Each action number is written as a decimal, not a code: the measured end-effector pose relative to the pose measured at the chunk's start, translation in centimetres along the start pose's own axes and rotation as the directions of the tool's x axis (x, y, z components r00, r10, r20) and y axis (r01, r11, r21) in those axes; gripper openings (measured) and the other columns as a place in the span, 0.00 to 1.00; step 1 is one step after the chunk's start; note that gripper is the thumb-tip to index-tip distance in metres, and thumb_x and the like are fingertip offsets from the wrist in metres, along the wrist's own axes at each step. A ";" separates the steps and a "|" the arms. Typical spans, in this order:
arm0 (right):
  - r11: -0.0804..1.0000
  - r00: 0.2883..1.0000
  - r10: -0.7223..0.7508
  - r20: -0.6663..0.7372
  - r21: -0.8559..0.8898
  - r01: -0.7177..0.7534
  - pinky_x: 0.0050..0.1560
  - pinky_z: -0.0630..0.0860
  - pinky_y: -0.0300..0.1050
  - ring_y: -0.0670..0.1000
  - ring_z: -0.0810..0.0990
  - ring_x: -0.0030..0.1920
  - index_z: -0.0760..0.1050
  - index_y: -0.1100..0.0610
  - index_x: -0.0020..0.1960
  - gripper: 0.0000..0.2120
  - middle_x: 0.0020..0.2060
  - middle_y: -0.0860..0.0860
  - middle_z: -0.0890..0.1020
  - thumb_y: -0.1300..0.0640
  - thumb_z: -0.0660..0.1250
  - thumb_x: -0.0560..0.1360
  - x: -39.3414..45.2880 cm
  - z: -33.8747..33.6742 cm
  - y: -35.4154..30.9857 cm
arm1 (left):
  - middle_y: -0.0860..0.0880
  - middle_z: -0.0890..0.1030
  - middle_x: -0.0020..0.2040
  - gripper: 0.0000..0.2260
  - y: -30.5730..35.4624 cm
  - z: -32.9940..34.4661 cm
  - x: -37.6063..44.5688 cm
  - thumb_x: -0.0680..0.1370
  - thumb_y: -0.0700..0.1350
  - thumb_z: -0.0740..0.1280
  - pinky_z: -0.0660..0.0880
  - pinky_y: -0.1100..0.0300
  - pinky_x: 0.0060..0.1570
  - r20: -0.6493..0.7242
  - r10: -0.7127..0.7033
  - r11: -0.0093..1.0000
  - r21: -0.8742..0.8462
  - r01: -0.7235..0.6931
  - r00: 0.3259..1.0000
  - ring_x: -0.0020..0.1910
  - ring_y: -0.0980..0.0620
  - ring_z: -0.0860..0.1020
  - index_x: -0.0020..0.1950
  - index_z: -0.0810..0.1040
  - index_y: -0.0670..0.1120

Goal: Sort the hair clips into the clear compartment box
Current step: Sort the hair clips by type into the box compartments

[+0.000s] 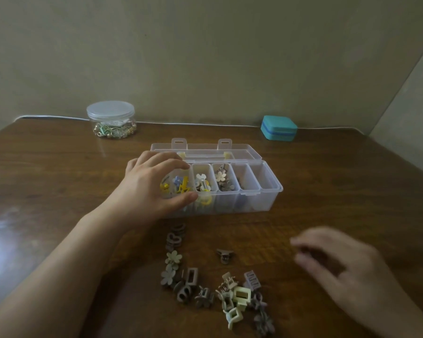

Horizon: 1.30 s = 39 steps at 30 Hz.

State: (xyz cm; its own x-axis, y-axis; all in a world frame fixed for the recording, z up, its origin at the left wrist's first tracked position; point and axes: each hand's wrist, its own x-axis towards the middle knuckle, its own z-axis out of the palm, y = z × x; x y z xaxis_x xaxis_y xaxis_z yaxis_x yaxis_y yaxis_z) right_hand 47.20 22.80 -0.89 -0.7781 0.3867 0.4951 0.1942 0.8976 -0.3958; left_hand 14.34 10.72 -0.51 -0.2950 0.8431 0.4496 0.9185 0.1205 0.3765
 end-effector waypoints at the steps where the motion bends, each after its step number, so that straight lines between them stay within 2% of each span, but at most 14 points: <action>1: 0.999 0.998 0.010 -0.056 0.031 -0.009 0.52 0.72 0.27 0.38 0.80 0.51 0.81 0.49 0.52 0.10 0.49 0.37 0.80 0.49 0.66 0.73 1.6 -0.2 -0.3 | 0.59 0.72 0.66 0.30 0.0 0.0 0.0 0.68 0.73 0.60 0.59 0.46 0.68 -0.001 0.001 1.000 0.003 -0.001 1.000 0.70 0.54 0.63 0.64 0.75 0.58; 5: 0.994 0.985 0.013 -0.172 0.109 0.006 0.48 0.74 0.28 0.38 0.79 0.50 0.79 0.50 0.53 0.08 0.48 0.38 0.80 0.52 0.67 0.75 8.8 0.3 -0.9 | 0.59 0.72 0.67 0.31 -0.1 0.0 0.0 0.68 0.73 0.59 0.59 0.46 0.68 0.005 0.001 1.000 0.007 -0.001 1.000 0.70 0.54 0.62 0.64 0.75 0.57; 9: 0.992 0.977 0.074 -0.198 0.112 -0.052 0.42 0.79 0.40 0.47 0.79 0.43 0.78 0.50 0.53 0.07 0.44 0.48 0.81 0.54 0.68 0.75 12.0 2.5 0.7 | 0.58 0.72 0.67 0.31 -0.1 -0.1 0.1 0.68 0.73 0.59 0.59 0.46 0.67 0.010 0.006 1.000 0.012 -0.006 1.000 0.70 0.54 0.62 0.65 0.75 0.57; 12: 0.995 0.967 -0.048 -0.249 0.068 0.067 0.39 0.78 0.40 0.43 0.79 0.42 0.78 0.55 0.53 0.07 0.43 0.48 0.80 0.56 0.67 0.76 10.9 2.7 0.7 | 0.58 0.72 0.67 0.31 -0.1 0.0 0.1 0.68 0.73 0.59 0.60 0.46 0.68 0.012 0.002 1.000 0.019 -0.002 1.000 0.69 0.54 0.63 0.64 0.75 0.57; 15: 0.954 0.963 -0.265 0.049 0.162 0.254 0.43 0.76 0.32 0.39 0.78 0.46 0.80 0.56 0.53 0.08 0.47 0.42 0.79 0.59 0.70 0.73 9.1 2.9 -0.8 | 0.58 0.72 0.66 0.30 -0.2 0.0 0.1 0.69 0.73 0.60 0.61 0.45 0.67 0.002 0.007 1.000 0.021 -0.007 1.000 0.69 0.54 0.64 0.64 0.75 0.58; 18: 0.971 0.842 -0.237 0.486 0.131 0.198 0.45 0.77 0.36 0.41 0.78 0.47 0.79 0.45 0.57 0.12 0.55 0.39 0.77 0.52 0.70 0.74 8.7 4.0 -2.6 | 0.58 0.73 0.66 0.30 -0.1 0.0 0.0 0.69 0.73 0.60 0.61 0.45 0.67 -0.004 0.003 1.000 0.017 -0.003 1.000 0.69 0.54 0.64 0.63 0.76 0.57; 21: 0.969 0.759 -0.233 0.608 0.083 0.231 0.46 0.74 0.32 0.36 0.75 0.48 0.80 0.44 0.56 0.10 0.57 0.36 0.74 0.52 0.69 0.76 8.9 5.0 -2.7 | 0.57 0.73 0.66 0.31 0.0 0.0 0.0 0.68 0.73 0.60 0.62 0.45 0.66 -0.009 0.002 1.000 0.012 -0.002 1.000 0.68 0.53 0.64 0.63 0.76 0.56; 25: 0.973 0.861 -0.204 0.466 0.193 0.126 0.52 0.77 0.36 0.41 0.78 0.53 0.81 0.50 0.54 0.10 0.53 0.40 0.78 0.59 0.70 0.75 9.0 4.7 -2.0 | 0.58 0.73 0.66 0.31 -0.1 0.0 0.0 0.69 0.73 0.60 0.61 0.44 0.67 -0.004 0.004 1.000 0.012 -0.004 1.000 0.69 0.54 0.64 0.64 0.76 0.57; 28: 0.957 0.989 -0.147 0.020 0.255 0.137 0.47 0.76 0.31 0.39 0.79 0.50 0.79 0.54 0.54 0.10 0.51 0.44 0.81 0.59 0.71 0.73 9.3 4.2 -1.4 | 0.58 0.72 0.67 0.31 -0.1 -0.1 0.0 0.69 0.73 0.59 0.60 0.44 0.68 0.018 -0.004 1.000 0.009 0.004 1.000 0.70 0.54 0.62 0.64 0.75 0.57; 31: 0.996 0.968 -0.017 -0.251 0.084 0.040 0.47 0.75 0.35 0.41 0.77 0.50 0.79 0.52 0.54 0.11 0.49 0.44 0.81 0.55 0.71 0.73 10.5 4.5 -0.6 | 0.58 0.72 0.67 0.31 -0.1 -0.1 0.0 0.69 0.73 0.59 0.60 0.43 0.69 0.017 -0.002 1.000 0.007 0.002 1.000 0.70 0.54 0.62 0.64 0.75 0.57; 33: 0.995 0.966 0.098 -0.241 0.027 -0.094 0.51 0.77 0.44 0.47 0.77 0.54 0.81 0.51 0.55 0.11 0.50 0.45 0.81 0.54 0.70 0.73 11.0 4.8 0.1 | 0.58 0.72 0.67 0.31 0.0 -0.1 0.0 0.68 0.73 0.59 0.60 0.44 0.69 0.018 -0.004 1.000 0.003 0.004 1.000 0.70 0.54 0.62 0.64 0.75 0.57; 35: 0.992 0.958 0.124 -0.259 0.031 -0.120 0.54 0.78 0.47 0.47 0.77 0.56 0.80 0.52 0.55 0.11 0.51 0.45 0.81 0.53 0.69 0.74 10.9 4.9 0.4 | 0.58 0.72 0.67 0.31 0.0 -0.1 0.0 0.69 0.73 0.59 0.60 0.44 0.68 0.016 -0.004 1.000 0.002 0.004 1.000 0.70 0.54 0.63 0.64 0.75 0.57; 37: 0.998 0.954 0.021 -0.299 0.056 -0.005 0.51 0.77 0.41 0.44 0.77 0.52 0.80 0.53 0.54 0.10 0.48 0.46 0.81 0.53 0.67 0.74 10.4 4.6 0.0 | 0.58 0.72 0.67 0.31 -0.1 -0.1 0.0 0.69 0.73 0.59 0.60 0.44 0.68 0.013 -0.003 1.000 0.006 0.003 1.000 0.70 0.54 0.63 0.64 0.75 0.57; 39: 0.973 0.976 -0.162 -0.148 0.141 0.183 0.48 0.75 0.38 0.43 0.77 0.48 0.80 0.54 0.51 0.08 0.45 0.46 0.81 0.56 0.68 0.73 9.7 4.2 -0.9 | 0.58 0.72 0.67 0.31 -0.1 -0.1 0.0 0.68 0.73 0.59 0.61 0.44 0.68 0.018 -0.009 1.000 0.010 0.008 1.000 0.70 0.54 0.63 0.64 0.75 0.57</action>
State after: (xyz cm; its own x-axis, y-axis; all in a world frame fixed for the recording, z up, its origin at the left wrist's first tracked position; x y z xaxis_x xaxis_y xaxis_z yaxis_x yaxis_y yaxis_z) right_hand 36.99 24.86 0.95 -0.7022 0.2631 0.6616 -0.0375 0.9142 -0.4034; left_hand 14.25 10.64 -0.42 -0.2982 0.8512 0.4319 0.9186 0.1330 0.3721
